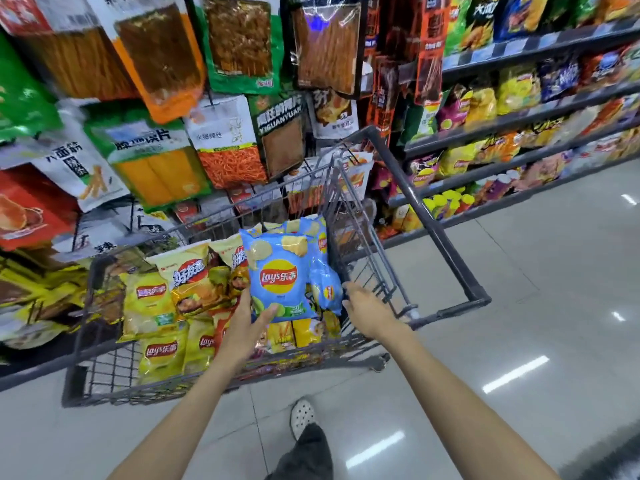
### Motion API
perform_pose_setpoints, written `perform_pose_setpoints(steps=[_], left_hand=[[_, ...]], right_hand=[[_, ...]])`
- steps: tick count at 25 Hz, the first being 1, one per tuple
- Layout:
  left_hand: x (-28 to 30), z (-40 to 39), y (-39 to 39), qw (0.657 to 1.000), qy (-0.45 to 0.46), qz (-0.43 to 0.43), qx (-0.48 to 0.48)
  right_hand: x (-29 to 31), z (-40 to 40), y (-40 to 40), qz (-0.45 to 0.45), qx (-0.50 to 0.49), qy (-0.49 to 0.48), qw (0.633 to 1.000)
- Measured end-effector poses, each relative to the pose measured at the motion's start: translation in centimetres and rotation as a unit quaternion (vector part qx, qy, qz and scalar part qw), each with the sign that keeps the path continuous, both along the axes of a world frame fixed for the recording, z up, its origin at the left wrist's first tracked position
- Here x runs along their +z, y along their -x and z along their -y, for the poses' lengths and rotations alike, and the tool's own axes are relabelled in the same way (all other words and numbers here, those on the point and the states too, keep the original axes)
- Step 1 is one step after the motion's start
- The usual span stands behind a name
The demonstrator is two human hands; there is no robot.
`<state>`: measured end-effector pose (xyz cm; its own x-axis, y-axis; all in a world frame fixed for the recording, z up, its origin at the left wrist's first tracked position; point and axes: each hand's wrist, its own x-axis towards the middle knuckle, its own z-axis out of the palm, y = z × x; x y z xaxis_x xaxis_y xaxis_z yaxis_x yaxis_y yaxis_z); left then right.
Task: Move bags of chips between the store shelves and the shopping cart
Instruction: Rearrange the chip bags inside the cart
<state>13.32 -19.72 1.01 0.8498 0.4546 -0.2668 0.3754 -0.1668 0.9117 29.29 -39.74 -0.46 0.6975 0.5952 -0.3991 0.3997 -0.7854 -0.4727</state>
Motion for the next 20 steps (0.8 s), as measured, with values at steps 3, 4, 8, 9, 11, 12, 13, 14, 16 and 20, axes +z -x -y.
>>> perform_pose_setpoints(steps=[3,4,8,9,11,12,13,14,16,20], left_hand=[[-1.2,-1.4,-1.1,0.999,0.015,-0.025,0.040],[-1.6,-1.8,-1.4,0.998,0.019,-0.034,0.046],[-3.4,-3.4,-1.5,0.996,0.028,-0.047,0.067],[-3.8,-3.7,-1.3,0.995,0.032,-0.054,0.080],[-4.0,-3.9,-1.0,0.993,0.030,-0.058,0.100],[-4.1,-4.0,-1.2,0.991,0.024,-0.067,0.114],[-4.2,-4.1,-1.2,0.989,0.027,-0.070,0.129],[-4.2,-4.3,-1.1,0.987,0.021,-0.074,0.139],[-4.0,-4.7,-0.7,0.983,0.018,-0.081,0.166],[-4.5,-5.1,0.9,0.978,0.008,-0.082,0.192]], right_hand=[[-2.8,-1.7,-2.5,-0.032,0.019,0.040,0.999],[-3.8,-2.1,-3.3,-0.035,0.026,0.047,0.998],[-7.0,-4.2,-5.1,-0.057,0.060,0.072,0.994],[-7.6,-5.1,-5.0,-0.062,0.064,0.068,0.994],[-8.3,-6.7,-4.6,-0.045,0.050,0.059,0.996],[-8.6,-7.6,-4.7,-0.022,0.044,0.059,0.997],[-8.9,-8.2,-5.0,0.002,0.046,0.061,0.997],[-9.1,-8.6,-5.3,0.023,0.057,0.064,0.996],[-9.9,-9.1,-5.5,0.051,0.090,0.071,0.992],[-11.9,-8.8,-3.9,0.092,0.130,0.073,0.985]])
